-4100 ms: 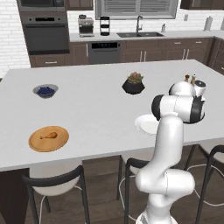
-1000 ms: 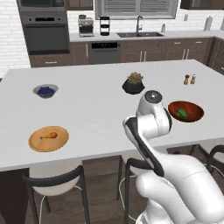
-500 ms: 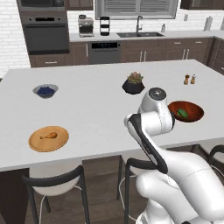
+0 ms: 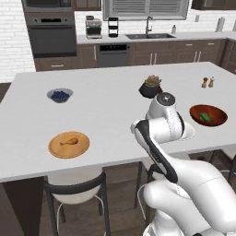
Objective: Pick the chicken drumstick and broccoli from their plates and place them in the bowl. Then put the bowl in the fridge.
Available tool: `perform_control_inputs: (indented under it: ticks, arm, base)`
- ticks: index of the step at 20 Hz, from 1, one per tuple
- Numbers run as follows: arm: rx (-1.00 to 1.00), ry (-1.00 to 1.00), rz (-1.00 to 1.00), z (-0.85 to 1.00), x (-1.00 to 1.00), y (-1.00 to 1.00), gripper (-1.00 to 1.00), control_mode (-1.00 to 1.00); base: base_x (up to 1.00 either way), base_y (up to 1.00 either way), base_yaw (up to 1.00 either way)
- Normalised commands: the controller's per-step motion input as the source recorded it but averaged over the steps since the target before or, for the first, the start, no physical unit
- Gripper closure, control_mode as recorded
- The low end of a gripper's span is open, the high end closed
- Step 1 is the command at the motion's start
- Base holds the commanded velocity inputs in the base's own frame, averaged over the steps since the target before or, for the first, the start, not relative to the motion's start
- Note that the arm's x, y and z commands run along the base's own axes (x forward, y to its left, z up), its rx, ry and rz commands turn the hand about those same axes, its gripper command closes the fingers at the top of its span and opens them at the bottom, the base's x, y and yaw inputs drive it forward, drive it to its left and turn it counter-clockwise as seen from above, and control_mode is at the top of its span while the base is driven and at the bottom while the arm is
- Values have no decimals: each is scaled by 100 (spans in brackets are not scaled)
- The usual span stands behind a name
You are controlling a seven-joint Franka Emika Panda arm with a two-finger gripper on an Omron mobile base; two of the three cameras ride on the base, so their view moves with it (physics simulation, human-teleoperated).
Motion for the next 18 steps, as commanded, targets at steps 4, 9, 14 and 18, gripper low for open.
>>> perform_control_inputs:
  ticks: [4, 9, 14, 18]
  arm:
    - [0, 0, 0, 0, 0, 0, -100, 100]
    - [0, 0, 0, 0, 0, 0, -100, 100]
    - [0, 0, 0, 0, 0, 0, -100, 100]
    - [0, 0, 0, 0, 0, 0, -100, 100]
  base:
    - [17, 38, -4]
    - [64, 10, 0]
    - [79, 2, 0]
    - [46, 9, 0]
